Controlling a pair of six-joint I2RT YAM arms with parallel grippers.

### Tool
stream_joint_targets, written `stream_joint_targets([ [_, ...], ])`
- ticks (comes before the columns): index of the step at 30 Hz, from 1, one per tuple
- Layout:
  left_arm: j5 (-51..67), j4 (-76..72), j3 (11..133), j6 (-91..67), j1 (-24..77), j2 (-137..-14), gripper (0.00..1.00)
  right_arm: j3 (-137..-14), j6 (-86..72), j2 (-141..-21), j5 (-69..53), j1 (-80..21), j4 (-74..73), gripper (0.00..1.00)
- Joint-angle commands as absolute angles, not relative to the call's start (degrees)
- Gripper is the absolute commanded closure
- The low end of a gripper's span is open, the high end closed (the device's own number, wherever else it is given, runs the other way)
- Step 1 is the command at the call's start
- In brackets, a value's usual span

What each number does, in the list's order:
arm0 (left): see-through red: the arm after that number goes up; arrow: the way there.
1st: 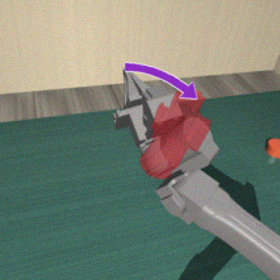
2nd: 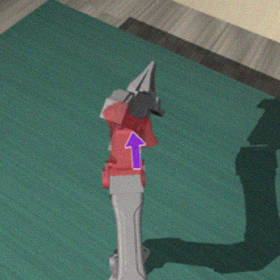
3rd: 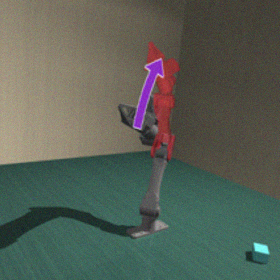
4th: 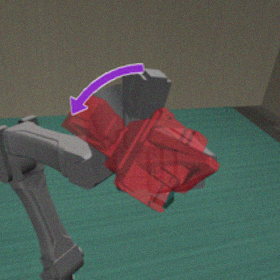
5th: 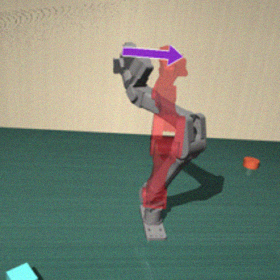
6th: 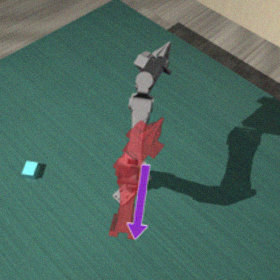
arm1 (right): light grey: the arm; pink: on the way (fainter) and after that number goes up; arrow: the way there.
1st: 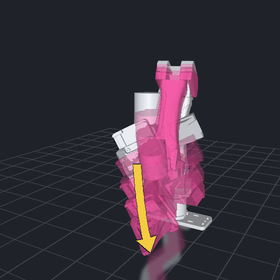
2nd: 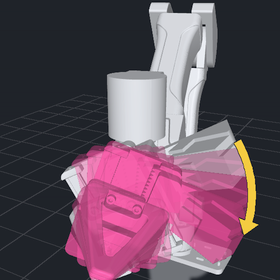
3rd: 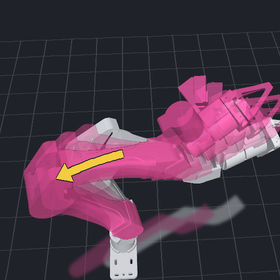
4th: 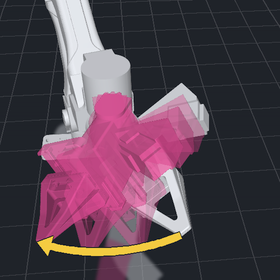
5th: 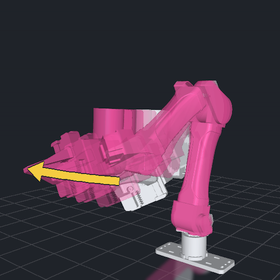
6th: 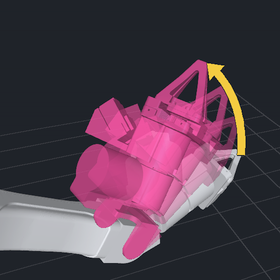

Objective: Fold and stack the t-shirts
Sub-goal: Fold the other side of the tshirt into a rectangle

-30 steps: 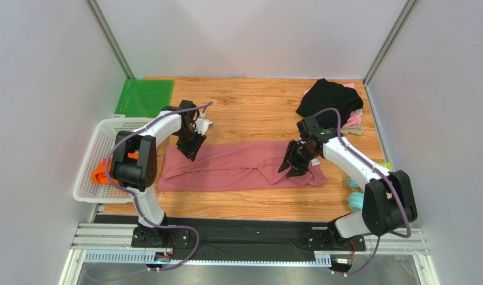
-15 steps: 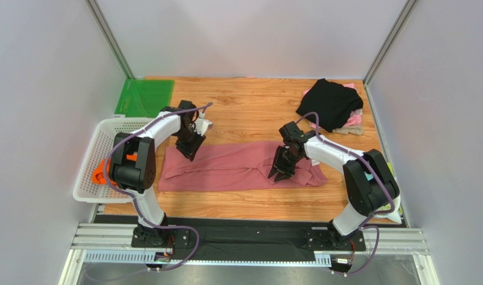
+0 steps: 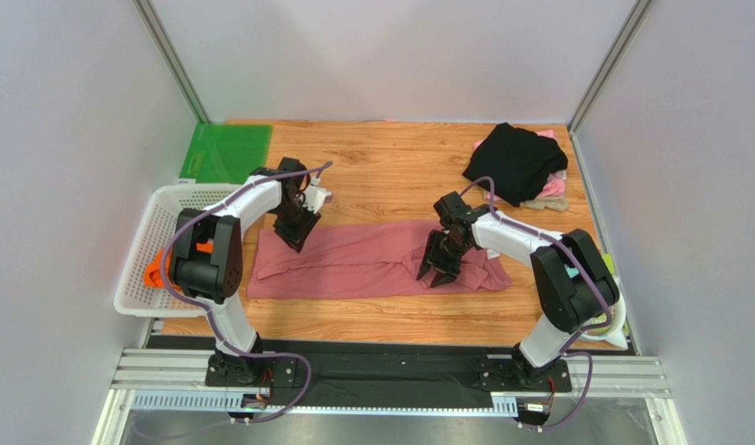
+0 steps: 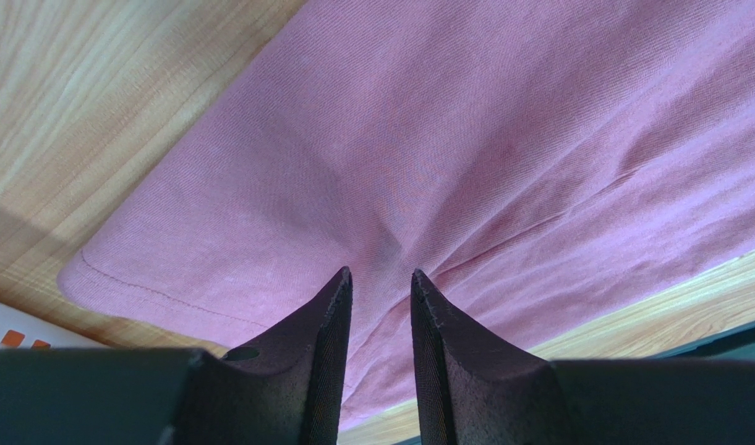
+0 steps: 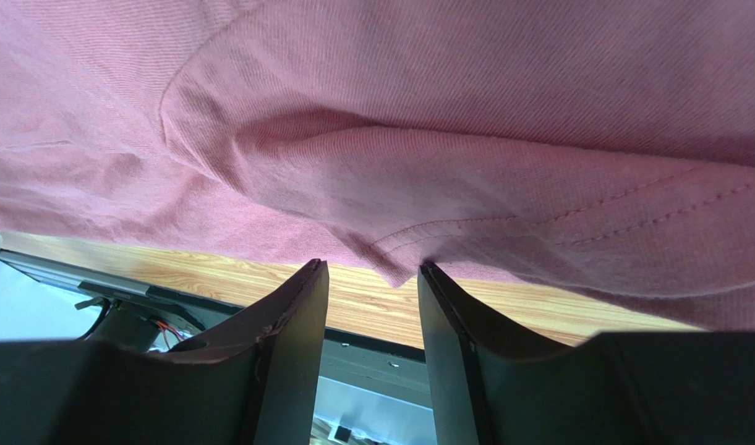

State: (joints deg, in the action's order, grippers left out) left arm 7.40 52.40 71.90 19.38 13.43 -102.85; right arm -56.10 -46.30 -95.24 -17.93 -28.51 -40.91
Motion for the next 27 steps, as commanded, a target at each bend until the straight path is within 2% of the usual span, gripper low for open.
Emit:
stream_joint_targets([
  [1,7.8,52.1,72.0,20.1,13.5,-100.4,0.64,-55.5,-46.9,-92.6,-17.1,-29.3,-40.1,0.55],
  [6,7.6,52.2,72.1,20.1,13.5,-99.9,0.64,-54.7,-47.6,-92.6,-17.3,-29.4,-39.4,0.61],
  [15,7.6,52.4,72.1,20.1,13.5,-100.1,0.64,-53.7,-47.6,-91.5,-16.9,-29.7,-39.5,0.62],
  [27,7.7,52.2,71.4,20.1,13.5,-99.9,0.64,-56.0,-47.4,-92.7,-16.9,-29.7,-39.4,0.75],
])
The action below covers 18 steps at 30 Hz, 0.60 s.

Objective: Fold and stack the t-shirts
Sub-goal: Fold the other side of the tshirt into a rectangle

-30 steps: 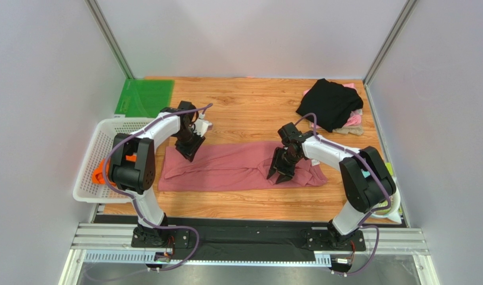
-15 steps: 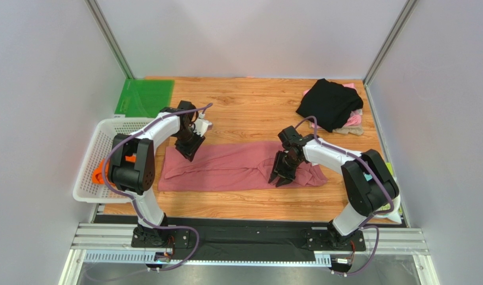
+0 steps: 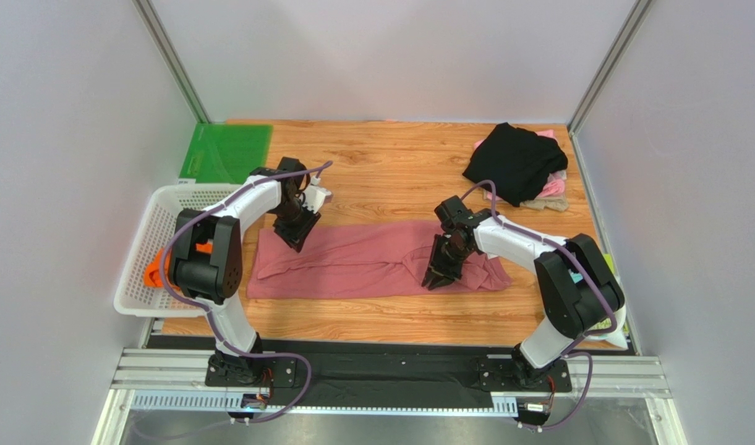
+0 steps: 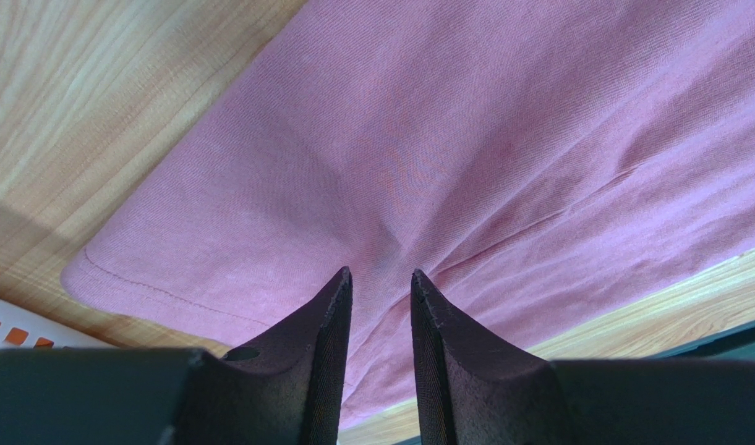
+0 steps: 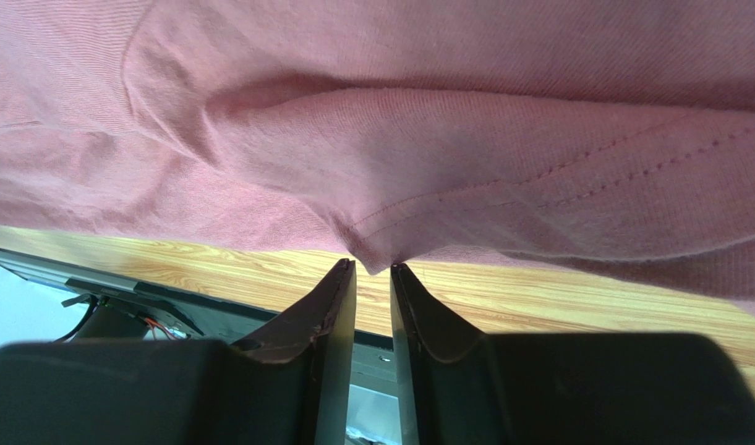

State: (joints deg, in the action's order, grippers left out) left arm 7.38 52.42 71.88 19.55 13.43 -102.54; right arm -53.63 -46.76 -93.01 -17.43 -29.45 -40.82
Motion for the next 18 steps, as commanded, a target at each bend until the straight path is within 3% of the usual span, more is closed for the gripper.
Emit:
stream_joint_targets([
  [1,7.8,52.1,71.3,20.0,13.5,-99.9,0.64,-56.1,-47.4,-92.7,-16.8,-29.6,-39.4,0.76],
  [7,7.6,51.8,70.2,20.0,13.5,-99.5,0.64,-56.7,-47.3,-93.1,-16.8,-29.7,-39.4,0.83],
  [18,7.3,51.9,70.4,20.5,13.5,-98.1,0.64,-54.8,-47.5,-95.2,-17.0,-29.7,-37.7,0.82],
])
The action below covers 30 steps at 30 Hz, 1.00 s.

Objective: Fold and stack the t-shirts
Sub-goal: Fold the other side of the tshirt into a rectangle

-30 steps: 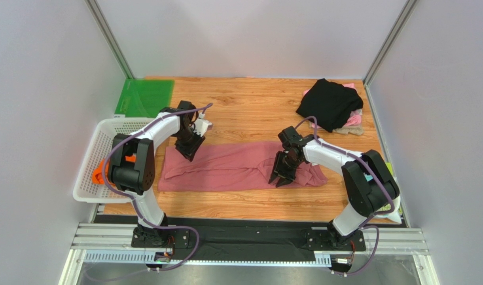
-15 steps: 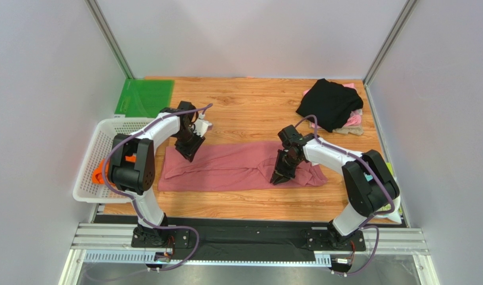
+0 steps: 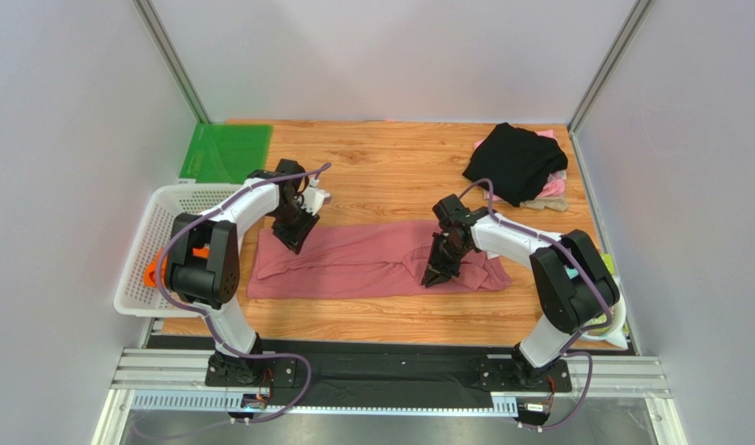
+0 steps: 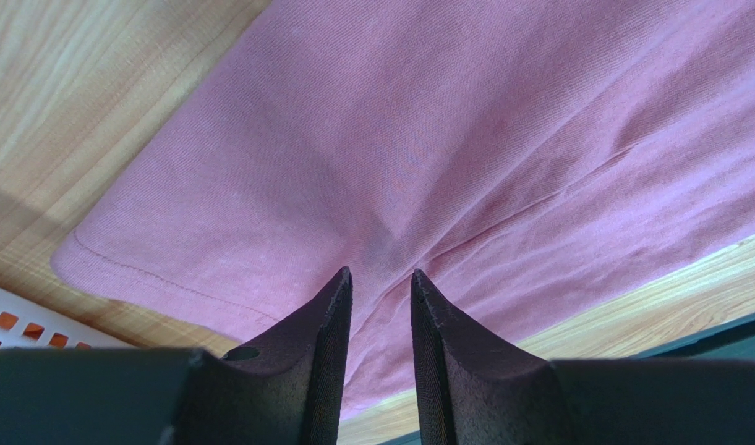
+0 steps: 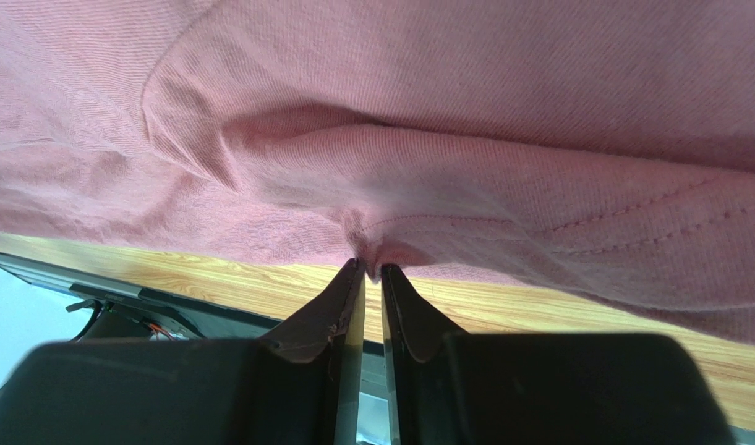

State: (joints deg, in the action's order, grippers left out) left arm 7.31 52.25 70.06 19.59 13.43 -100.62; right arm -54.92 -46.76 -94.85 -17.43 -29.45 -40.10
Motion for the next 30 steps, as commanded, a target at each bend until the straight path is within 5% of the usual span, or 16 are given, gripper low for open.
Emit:
stream_joint_targets([
  [1,7.5,51.9,70.5,20.6,13.5,-98.0,0.64,-54.7,-47.5,-95.3,-17.0,-29.7,-37.6,0.82],
  [8,8.1,51.4,69.7,20.6,13.5,-98.0,0.64,-55.5,-48.3,-93.3,-16.7,-30.7,-38.8,1.00],
  [23,8.2,51.9,69.7,20.1,13.5,-96.5,0.64,-57.1,-50.7,-92.8,-17.9,-43.7,-40.7,1.00],
  [27,7.9,51.9,69.7,20.5,13.5,-96.1,0.64,-56.8,-50.5,-94.4,-18.5,-44.8,-40.6,0.98],
  [30,8.1,52.1,69.7,20.7,13.5,-95.9,0.64,-57.6,-49.7,-95.3,-19.2,-44.8,-41.2,0.80],
])
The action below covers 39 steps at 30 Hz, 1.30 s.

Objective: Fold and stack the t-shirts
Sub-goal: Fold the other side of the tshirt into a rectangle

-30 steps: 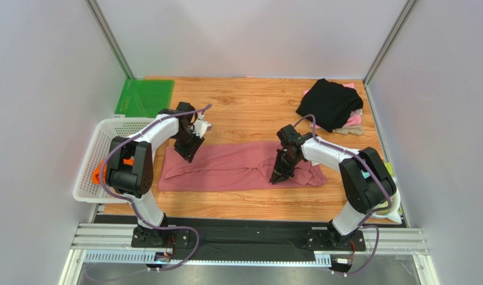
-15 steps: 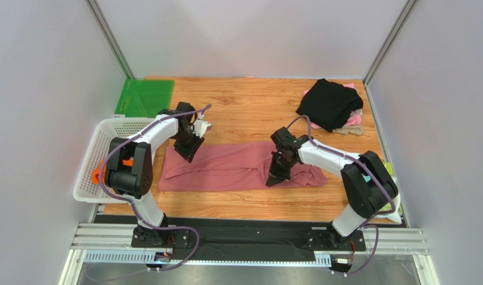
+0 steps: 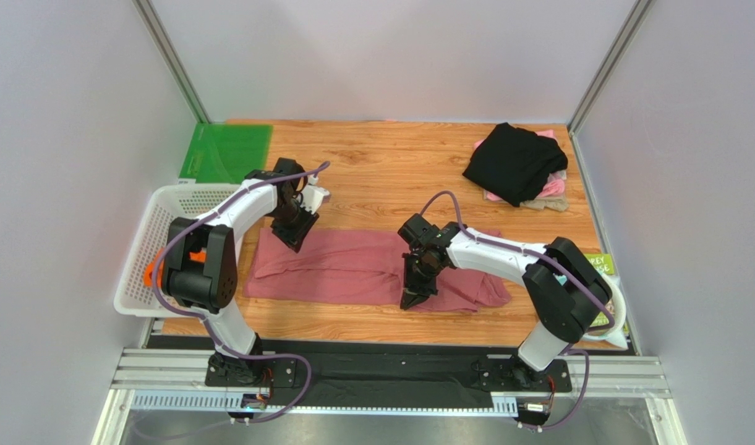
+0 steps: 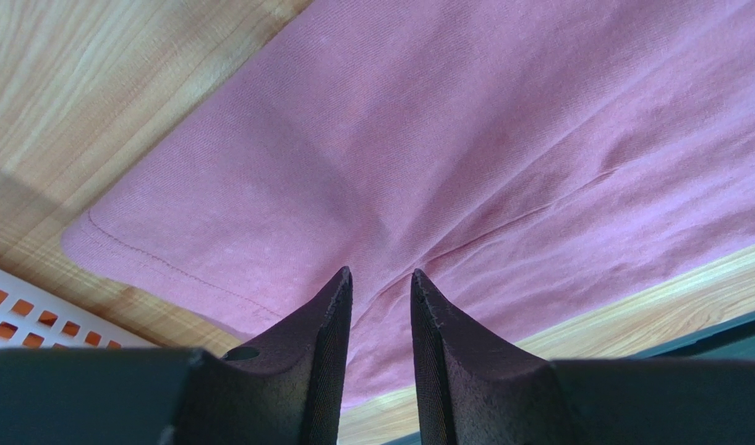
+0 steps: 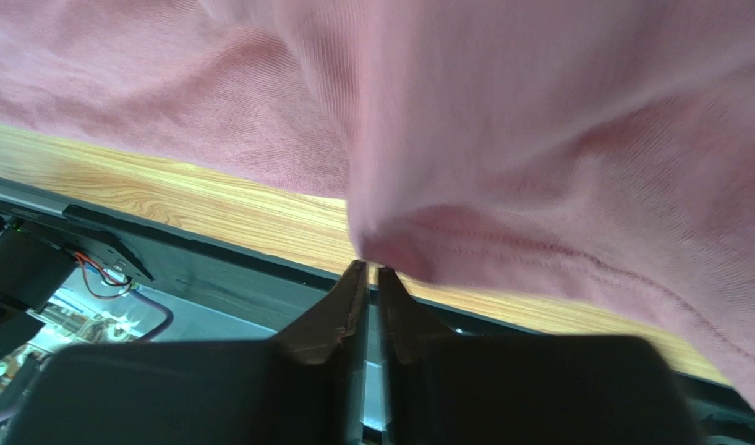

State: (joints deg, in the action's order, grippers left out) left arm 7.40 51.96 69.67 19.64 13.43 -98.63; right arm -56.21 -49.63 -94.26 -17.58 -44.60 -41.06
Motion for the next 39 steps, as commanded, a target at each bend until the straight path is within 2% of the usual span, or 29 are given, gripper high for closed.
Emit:
stream_joint_targets([
  [1,8.0,52.2,69.8,20.7,13.5,-96.0,0.64,-58.1,-49.0,-95.5,-19.2,-44.8,-42.0,0.66],
  [4,7.9,52.3,70.0,20.8,13.5,-95.9,0.64,-60.8,-46.6,-95.3,-16.9,-44.3,-46.4,0.54],
  [9,6.9,52.4,70.1,21.6,13.5,-95.6,0.64,-65.2,-42.4,-88.4,-13.5,-36.1,-53.6,0.50],
  [13,6.1,52.2,70.5,21.7,13.4,-96.0,0.63,-68.2,-38.4,-86.0,-9.9,-26.5,-55.9,0.50],
  [17,6.6,52.3,71.3,21.2,13.4,-97.3,0.63,-67.2,-36.8,-90.0,-9.6,-16.0,-51.2,0.51],
  [23,6.4,52.3,70.9,21.3,13.4,-98.1,0.63,-67.7,-36.8,-100.2,-15.0,-12.6,-46.5,0.56],
  [27,6.3,51.9,70.1,21.5,13.4,-98.3,0.63,-66.5,-37.1,-102.6,-18.5,-12.4,-44.6,0.56],
  [39,4.5,46.7,66.3,23.7,9.2,-104.6,0.63,-69.2,-34.5,-108.3,-12.1,-5.5,-49.5,0.57],
])
